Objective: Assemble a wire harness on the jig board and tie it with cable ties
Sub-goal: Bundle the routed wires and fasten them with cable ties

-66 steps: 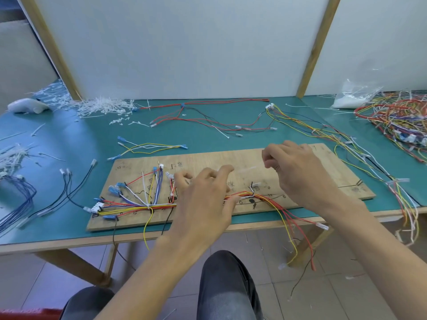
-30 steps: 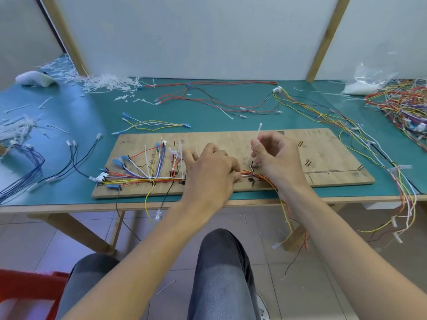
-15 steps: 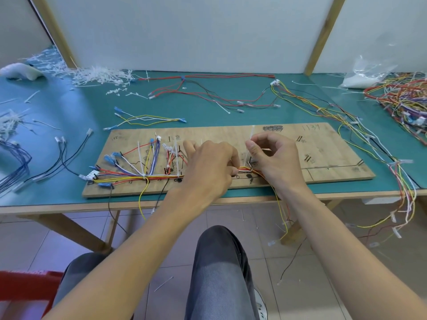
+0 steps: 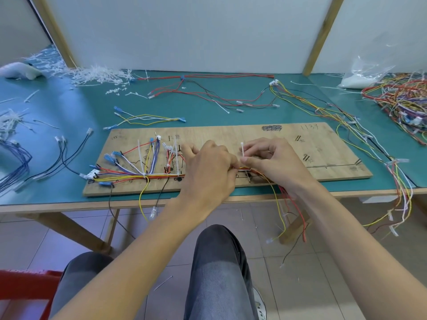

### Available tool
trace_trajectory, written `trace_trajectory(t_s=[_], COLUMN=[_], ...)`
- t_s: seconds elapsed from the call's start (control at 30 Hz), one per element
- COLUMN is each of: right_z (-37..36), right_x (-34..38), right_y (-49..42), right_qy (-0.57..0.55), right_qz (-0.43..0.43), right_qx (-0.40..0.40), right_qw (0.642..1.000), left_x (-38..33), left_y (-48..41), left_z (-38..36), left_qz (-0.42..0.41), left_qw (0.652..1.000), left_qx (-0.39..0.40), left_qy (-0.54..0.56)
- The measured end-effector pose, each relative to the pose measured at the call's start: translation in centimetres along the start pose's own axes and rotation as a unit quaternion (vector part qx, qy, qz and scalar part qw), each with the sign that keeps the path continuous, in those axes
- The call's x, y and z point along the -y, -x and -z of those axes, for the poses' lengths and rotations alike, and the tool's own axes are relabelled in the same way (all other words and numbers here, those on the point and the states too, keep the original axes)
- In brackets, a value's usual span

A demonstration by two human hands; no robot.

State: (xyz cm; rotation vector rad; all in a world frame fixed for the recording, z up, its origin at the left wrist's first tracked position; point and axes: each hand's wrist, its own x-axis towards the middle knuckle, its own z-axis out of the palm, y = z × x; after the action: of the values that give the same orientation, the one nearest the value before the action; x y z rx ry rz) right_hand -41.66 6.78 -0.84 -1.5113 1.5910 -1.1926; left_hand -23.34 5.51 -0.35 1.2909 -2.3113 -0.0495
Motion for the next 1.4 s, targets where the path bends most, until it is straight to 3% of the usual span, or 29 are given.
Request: trace_trajectory(t_s=[0.13,0.23,0.4,0.63,0.77,0.9,1.13,1.4], right_z=[-0.2,-0.3,0.4,0.7,0.8,0.8,0.8,0.7], right_x=[0.2,0.1,0.3,0.1,-0.5,-0.7,-0.9,-0.9], right_y=[0.0,0.1,-0.1,0.0,0.3,0.2,0.4,0.4], right_qy=[0.105,0.134,0.118,0.086,0.039,-0.017,-0.022,-0.014], right_qz=[0.032,0.054,0.035,0.035,0.04,0.022,0.049,0.065], right_qx=[0.004,0.0,0.037,0.035,0.04,0.038,0.027,0.026], right_qw=[0.994,0.989,0.992,0.995,0.998,0.999,0.998,0.997], left_x=[0.0,0.5,1.1,0.0,0.3,-0.1,-0.8,-1.3], left_y=[1.3,2.2,2.5,2.3,2.3,1.7,0.2,-0.6], left_z=[0.0,-0.1,-0.2,-1.2,-1.4,-1.3,-0.8,-0.2], left_qz=[-0.091,-0.161,-0.183,-0.175,-0.143,-0.044,0.099,0.152], left_qw=[0.993,0.984,0.982,0.982,0.986,0.986,0.963,0.944], left_qx=[-0.049,-0.067,-0.042,-0.075,-0.081,-0.06,-0.023,0.024], left_qy=[-0.055,-0.03,-0.015,-0.015,0.034,0.147,0.251,0.293])
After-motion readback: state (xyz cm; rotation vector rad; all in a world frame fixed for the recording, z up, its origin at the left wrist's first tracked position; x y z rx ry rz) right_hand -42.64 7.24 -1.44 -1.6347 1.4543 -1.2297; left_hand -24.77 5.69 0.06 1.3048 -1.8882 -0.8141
